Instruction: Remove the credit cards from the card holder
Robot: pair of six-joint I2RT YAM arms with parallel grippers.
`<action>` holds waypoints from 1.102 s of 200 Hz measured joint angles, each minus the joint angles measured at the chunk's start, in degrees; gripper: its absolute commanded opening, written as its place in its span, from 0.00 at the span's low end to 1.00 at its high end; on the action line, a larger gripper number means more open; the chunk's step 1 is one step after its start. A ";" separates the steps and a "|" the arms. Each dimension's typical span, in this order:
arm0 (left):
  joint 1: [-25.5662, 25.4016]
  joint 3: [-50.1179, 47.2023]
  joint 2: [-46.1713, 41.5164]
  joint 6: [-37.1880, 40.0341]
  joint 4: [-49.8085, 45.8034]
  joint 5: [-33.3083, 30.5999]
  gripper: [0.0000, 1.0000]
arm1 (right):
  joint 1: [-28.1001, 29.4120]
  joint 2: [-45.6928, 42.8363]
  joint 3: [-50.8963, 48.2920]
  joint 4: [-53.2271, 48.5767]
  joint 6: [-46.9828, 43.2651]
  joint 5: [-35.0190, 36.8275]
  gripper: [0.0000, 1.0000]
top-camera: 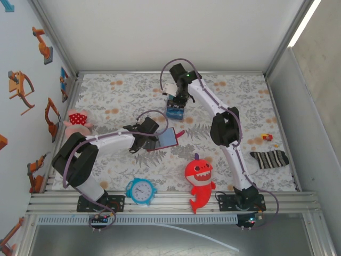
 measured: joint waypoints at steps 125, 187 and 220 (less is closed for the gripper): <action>0.72 -0.13 -6.69 -0.74 -0.11 -0.02 0.97 | -0.44 -6.91 -11.67 8.48 12.85 1.16 0.17; 7.52 -6.08 -16.83 -6.43 0.76 0.70 0.97 | 1.44 -24.26 -33.20 16.59 27.76 -0.76 0.26; 10.05 -9.16 -20.94 -9.51 0.59 0.42 0.97 | 5.79 -29.94 -42.99 20.79 35.78 -0.96 0.30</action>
